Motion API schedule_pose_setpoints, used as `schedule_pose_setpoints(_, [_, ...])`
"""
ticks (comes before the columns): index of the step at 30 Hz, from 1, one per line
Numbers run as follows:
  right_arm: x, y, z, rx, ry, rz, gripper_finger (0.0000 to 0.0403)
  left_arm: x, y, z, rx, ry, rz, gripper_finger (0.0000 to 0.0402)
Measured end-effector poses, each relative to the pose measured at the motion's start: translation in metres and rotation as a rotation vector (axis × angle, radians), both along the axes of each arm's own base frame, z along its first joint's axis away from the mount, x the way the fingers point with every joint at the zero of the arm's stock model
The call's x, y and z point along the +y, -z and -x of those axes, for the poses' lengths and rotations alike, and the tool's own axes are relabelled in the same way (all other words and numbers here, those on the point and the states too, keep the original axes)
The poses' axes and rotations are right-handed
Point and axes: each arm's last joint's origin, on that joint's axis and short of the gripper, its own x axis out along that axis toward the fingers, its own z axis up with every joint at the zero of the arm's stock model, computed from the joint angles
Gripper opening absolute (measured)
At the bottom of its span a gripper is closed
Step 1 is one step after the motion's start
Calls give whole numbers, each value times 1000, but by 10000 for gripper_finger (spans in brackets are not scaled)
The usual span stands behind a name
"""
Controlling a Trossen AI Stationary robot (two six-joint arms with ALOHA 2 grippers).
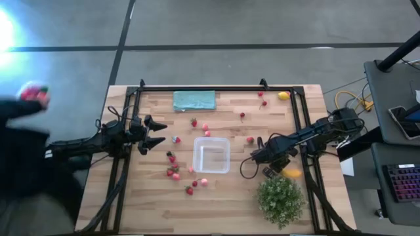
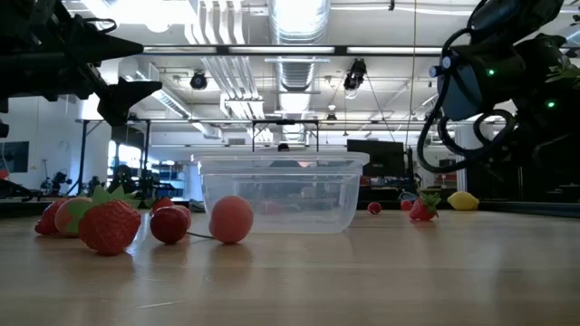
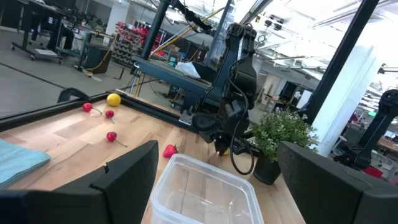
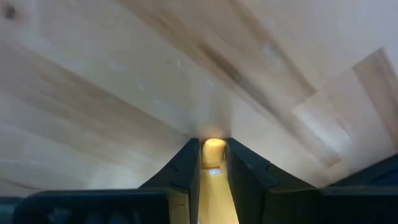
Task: Pick and placing Produce into tupperware
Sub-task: Put the yellow banana into the transparent bin
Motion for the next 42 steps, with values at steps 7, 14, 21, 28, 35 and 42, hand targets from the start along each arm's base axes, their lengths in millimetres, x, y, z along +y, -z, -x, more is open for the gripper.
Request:
schedule_pose_setpoints(7, [-4, -5, -9, -58, 0, 75, 59, 0, 0, 0, 0, 0, 0, 314])
schedule_pose_setpoints(14, [-18, -16, -25, -139, 28, 191, 59, 0, 0, 0, 0, 0, 0, 314])
schedule_pose_setpoints(21, [-32, -35, -45, -229, 44, 263, 58, 0, 0, 0, 0, 0, 0, 314])
schedule_pose_setpoints(28, [-47, -62, -68, -344, 13, 310, 58, 0, 0, 0, 0, 0, 0, 314])
schedule_pose_setpoints(35, [-61, -77, -87, -401, -15, 323, 58, 0, 0, 0, 0, 0, 0, 314])
schedule_pose_setpoints(42, [-61, -70, -111, -384, -54, 260, 58, 0, 0, 0, 0, 1, 0, 314])
